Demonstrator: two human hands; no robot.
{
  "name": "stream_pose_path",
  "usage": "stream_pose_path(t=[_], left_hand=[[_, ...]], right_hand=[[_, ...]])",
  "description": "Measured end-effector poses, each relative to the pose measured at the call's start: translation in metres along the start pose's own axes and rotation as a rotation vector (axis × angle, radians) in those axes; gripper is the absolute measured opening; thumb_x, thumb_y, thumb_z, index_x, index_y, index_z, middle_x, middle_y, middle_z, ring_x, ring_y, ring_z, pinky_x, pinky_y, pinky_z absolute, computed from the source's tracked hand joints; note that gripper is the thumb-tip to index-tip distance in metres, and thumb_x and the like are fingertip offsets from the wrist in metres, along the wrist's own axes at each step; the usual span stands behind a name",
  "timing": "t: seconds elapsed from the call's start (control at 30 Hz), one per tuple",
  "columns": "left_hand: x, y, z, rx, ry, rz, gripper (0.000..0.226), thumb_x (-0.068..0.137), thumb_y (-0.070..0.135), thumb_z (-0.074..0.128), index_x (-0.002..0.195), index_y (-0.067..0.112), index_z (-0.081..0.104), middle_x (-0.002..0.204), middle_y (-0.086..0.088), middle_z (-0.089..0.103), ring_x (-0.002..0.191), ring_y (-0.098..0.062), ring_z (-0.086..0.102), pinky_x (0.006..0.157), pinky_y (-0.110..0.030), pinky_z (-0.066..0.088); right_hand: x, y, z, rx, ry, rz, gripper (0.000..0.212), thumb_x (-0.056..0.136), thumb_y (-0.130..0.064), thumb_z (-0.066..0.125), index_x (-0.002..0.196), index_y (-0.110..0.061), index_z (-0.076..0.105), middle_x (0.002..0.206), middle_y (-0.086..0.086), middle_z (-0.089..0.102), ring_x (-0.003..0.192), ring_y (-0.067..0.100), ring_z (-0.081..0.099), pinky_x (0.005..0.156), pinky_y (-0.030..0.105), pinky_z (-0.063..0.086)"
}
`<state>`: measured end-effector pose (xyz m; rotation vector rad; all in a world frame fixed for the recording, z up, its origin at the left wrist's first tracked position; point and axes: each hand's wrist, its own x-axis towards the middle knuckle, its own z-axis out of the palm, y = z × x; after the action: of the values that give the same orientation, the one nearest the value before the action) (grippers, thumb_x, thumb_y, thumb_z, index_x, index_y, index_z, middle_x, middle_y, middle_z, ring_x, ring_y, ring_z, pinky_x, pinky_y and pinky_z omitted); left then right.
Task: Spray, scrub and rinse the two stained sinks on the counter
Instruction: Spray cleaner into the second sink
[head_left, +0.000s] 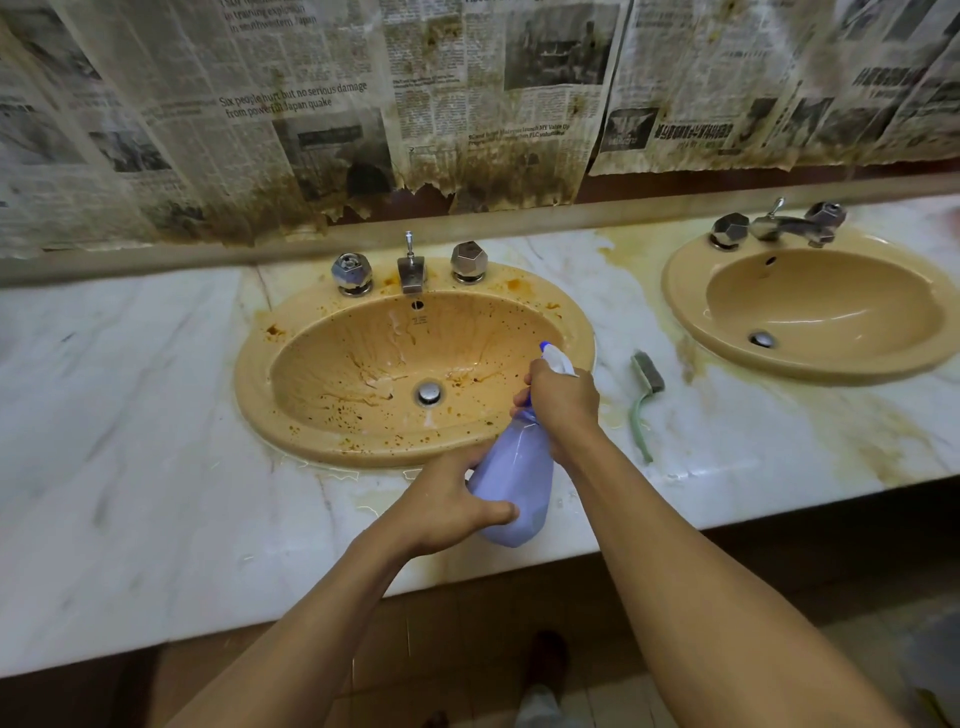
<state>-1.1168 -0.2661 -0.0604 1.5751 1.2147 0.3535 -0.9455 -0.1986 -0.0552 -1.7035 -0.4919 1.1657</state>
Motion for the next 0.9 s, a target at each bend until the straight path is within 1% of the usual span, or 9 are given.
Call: stream_pose_path(t=[0.13,0.23,0.3,0.37,0.43,0.53,0.63,0.77,0.9], left_hand=[[0.000,0.003,0.005,0.006,0.006,0.020,0.057,0.067,0.041,0.077,0.123,0.035,0.067,0.112,0.009,0.071,0.101,-0.016,0.067,0.088,-0.051,0.058],[-0.002,0.003,0.006,0.012,0.001,0.020,0.061,0.067,0.043,0.078,0.127,0.037,0.065,0.115,0.012,0.070,0.105,-0.013,0.066,0.088,-0.049,0.059],[-0.005,0.003,0.007,0.025,-0.011,0.014,0.063,0.069,0.045,0.078,0.130,0.040,0.063,0.116,0.016,0.069,0.104,-0.010,0.065,0.087,-0.044,0.059],[-0.009,0.002,0.009,0.038,-0.006,0.001,0.063,0.069,0.046,0.078,0.130,0.039,0.063,0.115,0.017,0.068,0.099,-0.009,0.065,0.083,-0.039,0.058],[-0.014,-0.001,0.010,0.047,0.010,-0.017,0.066,0.069,0.047,0.078,0.132,0.036,0.062,0.116,0.015,0.067,0.096,-0.009,0.064,0.072,-0.031,0.054],[-0.019,-0.008,0.007,0.029,0.046,-0.039,0.079,0.065,0.050,0.078,0.140,0.036,0.057,0.123,0.016,0.065,0.099,-0.010,0.064,0.071,-0.024,0.048],[-0.021,-0.011,0.001,0.028,0.049,-0.034,0.076,0.066,0.049,0.078,0.139,0.038,0.059,0.120,0.017,0.067,0.095,-0.008,0.063,0.072,-0.025,0.050],[-0.021,-0.005,-0.003,0.023,-0.005,-0.017,0.063,0.070,0.040,0.078,0.131,0.042,0.063,0.115,0.017,0.069,0.099,-0.010,0.066,0.080,-0.038,0.056],[-0.015,-0.003,-0.001,0.028,-0.054,-0.023,0.057,0.065,0.042,0.078,0.121,0.041,0.068,0.111,0.011,0.072,0.097,-0.016,0.068,0.086,-0.049,0.057]], right_hand=[[-0.001,0.001,-0.008,-0.011,-0.017,-0.009,0.027,0.087,-0.023,0.056,0.108,-0.011,0.069,0.063,0.008,0.067,0.061,0.024,0.067,0.058,0.030,0.058],[-0.003,-0.001,-0.011,-0.014,-0.111,-0.037,0.020,0.091,-0.026,0.059,0.109,-0.034,0.061,0.068,0.003,0.067,0.071,0.022,0.067,0.064,0.031,0.054],[-0.004,0.000,-0.012,-0.006,-0.086,-0.013,0.012,0.090,-0.023,0.057,0.100,-0.022,0.064,0.063,0.004,0.066,0.069,0.025,0.067,0.070,0.037,0.059],[-0.006,0.003,-0.009,0.007,-0.054,0.013,0.020,0.086,-0.020,0.055,0.099,-0.011,0.068,0.063,0.007,0.066,0.062,0.025,0.066,0.073,0.043,0.064],[-0.010,0.006,-0.006,-0.014,-0.052,0.010,0.029,0.083,-0.022,0.054,0.104,-0.011,0.070,0.062,0.007,0.067,0.061,0.025,0.065,0.075,0.048,0.064],[-0.016,0.007,-0.001,-0.007,-0.129,-0.020,0.023,0.089,-0.021,0.055,0.107,-0.013,0.068,0.063,0.008,0.067,0.067,0.027,0.066,0.070,0.041,0.060],[-0.020,0.004,0.003,-0.005,-0.186,-0.061,0.025,0.093,-0.022,0.056,0.116,-0.028,0.062,0.064,0.002,0.066,0.072,0.022,0.067,0.063,0.033,0.052],[-0.029,0.002,0.003,0.027,0.007,-0.032,0.027,0.088,-0.021,0.050,0.107,-0.023,0.069,0.064,0.002,0.065,0.058,0.020,0.062,0.058,0.032,0.055],[-0.028,0.010,-0.010,-0.005,0.069,-0.058,0.041,0.087,-0.023,0.050,0.124,-0.026,0.067,0.060,0.002,0.067,0.060,0.020,0.065,0.072,0.039,0.062]])
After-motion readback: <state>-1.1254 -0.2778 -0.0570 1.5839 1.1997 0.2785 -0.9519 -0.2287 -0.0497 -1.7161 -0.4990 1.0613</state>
